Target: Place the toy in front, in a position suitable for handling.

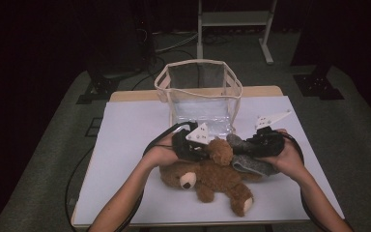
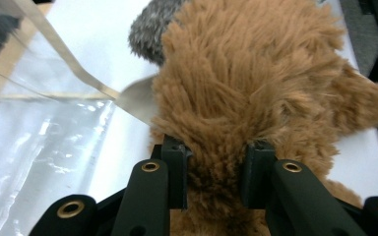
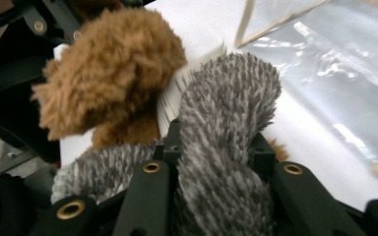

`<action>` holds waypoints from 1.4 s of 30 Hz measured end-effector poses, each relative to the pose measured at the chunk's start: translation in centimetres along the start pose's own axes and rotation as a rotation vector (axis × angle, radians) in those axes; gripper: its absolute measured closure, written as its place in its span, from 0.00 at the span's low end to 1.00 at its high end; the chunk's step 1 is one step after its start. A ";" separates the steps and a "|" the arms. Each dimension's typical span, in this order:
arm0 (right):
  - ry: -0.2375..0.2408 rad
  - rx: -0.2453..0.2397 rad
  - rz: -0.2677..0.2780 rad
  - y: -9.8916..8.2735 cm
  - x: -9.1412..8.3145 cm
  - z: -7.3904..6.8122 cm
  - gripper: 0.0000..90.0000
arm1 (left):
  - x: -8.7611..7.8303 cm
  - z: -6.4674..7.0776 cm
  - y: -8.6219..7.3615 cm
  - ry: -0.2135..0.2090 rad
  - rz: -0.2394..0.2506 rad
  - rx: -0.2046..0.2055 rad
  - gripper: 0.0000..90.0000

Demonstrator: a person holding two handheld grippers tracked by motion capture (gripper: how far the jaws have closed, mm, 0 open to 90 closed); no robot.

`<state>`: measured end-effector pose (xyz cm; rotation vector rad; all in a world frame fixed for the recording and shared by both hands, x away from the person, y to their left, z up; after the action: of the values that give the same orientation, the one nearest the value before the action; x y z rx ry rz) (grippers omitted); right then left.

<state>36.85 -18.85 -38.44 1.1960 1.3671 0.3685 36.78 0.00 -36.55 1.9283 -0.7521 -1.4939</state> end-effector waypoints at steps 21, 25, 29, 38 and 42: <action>0.011 -0.037 -0.084 -1.6 -2.1 -0.5 0.77 | 1.0 3.3 -1.7 -0.005 0.037 0.072 0.63; -0.027 -0.105 -0.026 1.8 -2.5 -1.5 0.77 | 1.0 4.7 -1.9 -0.018 0.023 0.104 0.61; -0.053 -0.114 -0.026 3.4 -0.5 -0.4 0.77 | 0.7 5.3 -2.1 -0.022 0.023 0.109 0.55; -0.023 -0.042 -0.030 0.2 1.3 0.7 0.77 | -1.8 5.1 -4.0 0.017 0.012 0.067 0.36; -0.028 -0.052 -0.017 -0.4 1.0 -0.1 0.77 | -3.6 4.5 -4.9 0.059 0.041 0.014 0.32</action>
<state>36.84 -18.19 -39.33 1.1422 1.3348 0.3718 32.01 5.44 -38.81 1.9467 -0.7729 -1.4049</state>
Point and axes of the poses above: each handheld gripper's, and its own axes: x roughly forward along the jaws, y roughly out of its top, z roughly to its right, the point moved 5 cm from there along x, roughly forward along the jaws, and after that the axes turned 2 degrees about z, right-handed, at the moved point
